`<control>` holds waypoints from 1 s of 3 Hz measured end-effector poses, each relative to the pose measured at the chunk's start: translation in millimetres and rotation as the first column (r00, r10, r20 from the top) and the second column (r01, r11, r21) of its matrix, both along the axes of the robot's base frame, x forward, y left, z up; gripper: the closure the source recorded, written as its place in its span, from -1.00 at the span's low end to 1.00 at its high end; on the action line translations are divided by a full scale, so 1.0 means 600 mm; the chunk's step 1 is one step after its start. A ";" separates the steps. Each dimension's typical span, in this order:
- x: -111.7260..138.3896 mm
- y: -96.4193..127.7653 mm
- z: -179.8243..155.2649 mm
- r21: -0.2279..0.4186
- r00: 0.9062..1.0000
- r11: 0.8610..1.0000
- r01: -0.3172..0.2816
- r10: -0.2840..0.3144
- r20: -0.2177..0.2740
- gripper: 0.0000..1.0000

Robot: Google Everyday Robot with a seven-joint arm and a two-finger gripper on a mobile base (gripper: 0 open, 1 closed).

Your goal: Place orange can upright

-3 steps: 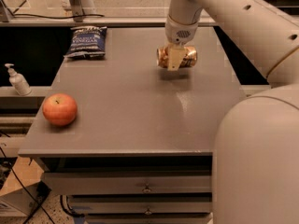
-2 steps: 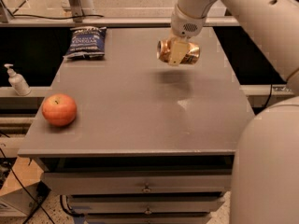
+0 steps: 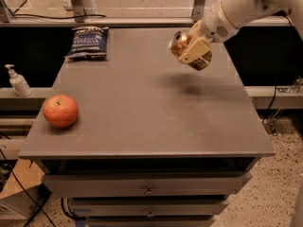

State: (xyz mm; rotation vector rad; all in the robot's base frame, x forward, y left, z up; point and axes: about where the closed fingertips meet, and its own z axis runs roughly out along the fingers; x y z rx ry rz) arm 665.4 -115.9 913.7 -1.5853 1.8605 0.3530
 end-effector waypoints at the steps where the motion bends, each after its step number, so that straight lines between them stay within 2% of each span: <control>1: -0.009 -0.025 0.009 0.201 0.999 0.978 0.054 -0.052 -0.013 1.00; 2: -0.012 -0.047 0.010 0.347 0.996 0.933 0.093 -0.088 -0.031 1.00; 3: -0.015 -0.059 0.009 0.455 0.994 0.885 0.098 -0.107 -0.006 0.66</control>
Offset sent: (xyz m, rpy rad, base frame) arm -0.0092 -0.0516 0.0114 0.5426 0.0162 -0.1470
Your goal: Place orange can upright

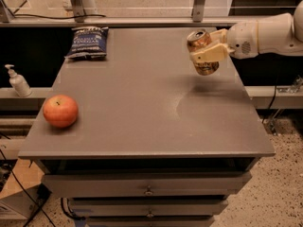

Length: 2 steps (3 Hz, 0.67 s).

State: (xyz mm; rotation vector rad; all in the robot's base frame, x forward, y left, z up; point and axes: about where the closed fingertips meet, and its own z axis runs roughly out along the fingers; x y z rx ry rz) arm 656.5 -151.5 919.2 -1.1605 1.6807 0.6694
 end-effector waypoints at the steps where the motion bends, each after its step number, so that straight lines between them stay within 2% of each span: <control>1: -0.003 0.001 -0.002 0.086 0.997 0.996 -0.007 0.001 0.072 0.20; 2: -0.006 0.003 -0.004 0.150 0.990 0.989 -0.016 -0.005 0.139 -0.26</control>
Offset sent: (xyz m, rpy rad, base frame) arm -0.0085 -0.0049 -0.0018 0.2381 -0.2384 -0.0057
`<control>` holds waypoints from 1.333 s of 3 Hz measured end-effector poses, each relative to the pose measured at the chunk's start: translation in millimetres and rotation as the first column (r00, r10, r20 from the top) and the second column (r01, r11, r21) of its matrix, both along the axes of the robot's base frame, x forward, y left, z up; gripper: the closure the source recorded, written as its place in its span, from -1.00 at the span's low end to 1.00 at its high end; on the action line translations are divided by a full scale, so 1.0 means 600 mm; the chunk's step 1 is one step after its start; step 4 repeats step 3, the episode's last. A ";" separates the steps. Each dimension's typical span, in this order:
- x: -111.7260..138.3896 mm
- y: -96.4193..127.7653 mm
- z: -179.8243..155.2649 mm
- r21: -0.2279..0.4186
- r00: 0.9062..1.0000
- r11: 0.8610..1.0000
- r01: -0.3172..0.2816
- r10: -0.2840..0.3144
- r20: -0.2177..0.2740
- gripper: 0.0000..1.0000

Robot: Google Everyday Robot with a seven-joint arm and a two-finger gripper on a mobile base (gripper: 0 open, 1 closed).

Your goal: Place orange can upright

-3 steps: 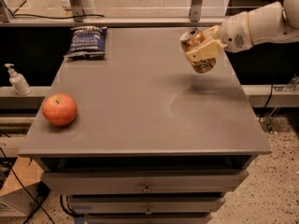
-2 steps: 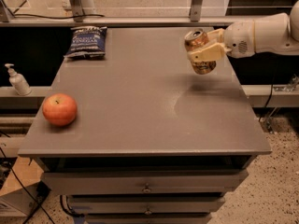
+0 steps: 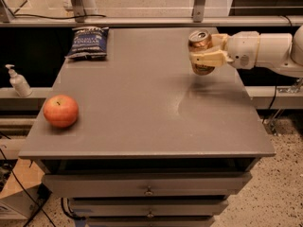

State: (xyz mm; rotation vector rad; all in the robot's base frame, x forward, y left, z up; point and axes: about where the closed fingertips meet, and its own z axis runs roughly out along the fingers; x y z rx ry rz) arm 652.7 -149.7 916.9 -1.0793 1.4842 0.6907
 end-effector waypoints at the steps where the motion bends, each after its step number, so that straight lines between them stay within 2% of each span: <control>1: -0.002 0.000 -0.005 0.051 0.999 0.999 -0.001 -0.001 0.035 -0.72; 2: -0.006 0.002 -0.016 0.105 0.999 0.994 -0.006 0.002 0.033 -1.00; 4: -0.006 0.002 -0.016 0.105 0.999 0.994 -0.006 0.003 0.033 -1.00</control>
Offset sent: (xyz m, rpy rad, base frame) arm -0.0043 -0.0070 -0.0115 0.1296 -0.0445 -0.0087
